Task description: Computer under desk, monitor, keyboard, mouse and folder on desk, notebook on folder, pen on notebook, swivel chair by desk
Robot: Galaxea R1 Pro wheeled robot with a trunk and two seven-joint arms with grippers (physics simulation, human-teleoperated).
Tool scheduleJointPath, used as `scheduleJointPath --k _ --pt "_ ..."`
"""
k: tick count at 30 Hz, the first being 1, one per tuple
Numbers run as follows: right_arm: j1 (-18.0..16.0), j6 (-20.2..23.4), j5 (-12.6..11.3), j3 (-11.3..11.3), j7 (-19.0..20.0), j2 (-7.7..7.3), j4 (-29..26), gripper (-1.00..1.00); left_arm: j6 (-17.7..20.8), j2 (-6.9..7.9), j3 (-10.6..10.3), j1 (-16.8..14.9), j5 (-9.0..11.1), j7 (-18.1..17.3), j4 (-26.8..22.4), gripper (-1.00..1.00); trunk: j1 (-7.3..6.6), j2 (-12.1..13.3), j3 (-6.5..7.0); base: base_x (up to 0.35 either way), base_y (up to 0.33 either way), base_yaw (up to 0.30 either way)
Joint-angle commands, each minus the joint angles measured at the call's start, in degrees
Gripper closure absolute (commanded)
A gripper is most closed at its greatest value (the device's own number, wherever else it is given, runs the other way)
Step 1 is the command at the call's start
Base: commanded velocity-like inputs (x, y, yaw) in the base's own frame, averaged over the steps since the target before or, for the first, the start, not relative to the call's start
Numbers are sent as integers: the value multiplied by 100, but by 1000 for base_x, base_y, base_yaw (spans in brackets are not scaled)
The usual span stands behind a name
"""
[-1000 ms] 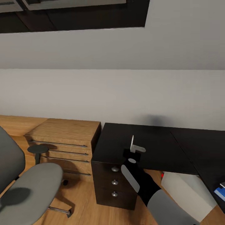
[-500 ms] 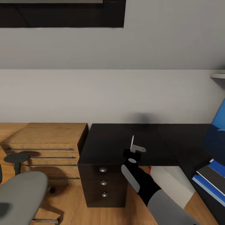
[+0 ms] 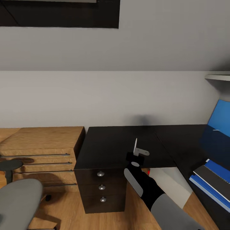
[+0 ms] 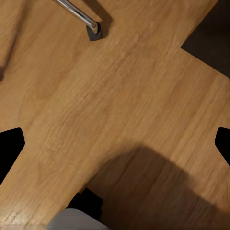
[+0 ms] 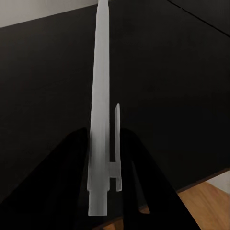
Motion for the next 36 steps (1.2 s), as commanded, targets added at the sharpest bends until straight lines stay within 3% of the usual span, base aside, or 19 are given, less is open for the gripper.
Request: scheduleJointPath --k 1,36 --pt "-6 41 -10 15 -40 -5 -8 100 -7 4 -48 -3 55 32 -7 -100 0 -4 -6 0 0 0" --pt "-6 41 -22 7 1 -6 9 100 -41 -63 -91 -3 8 6 -7 -100 0 -4 128 0 0 -244"
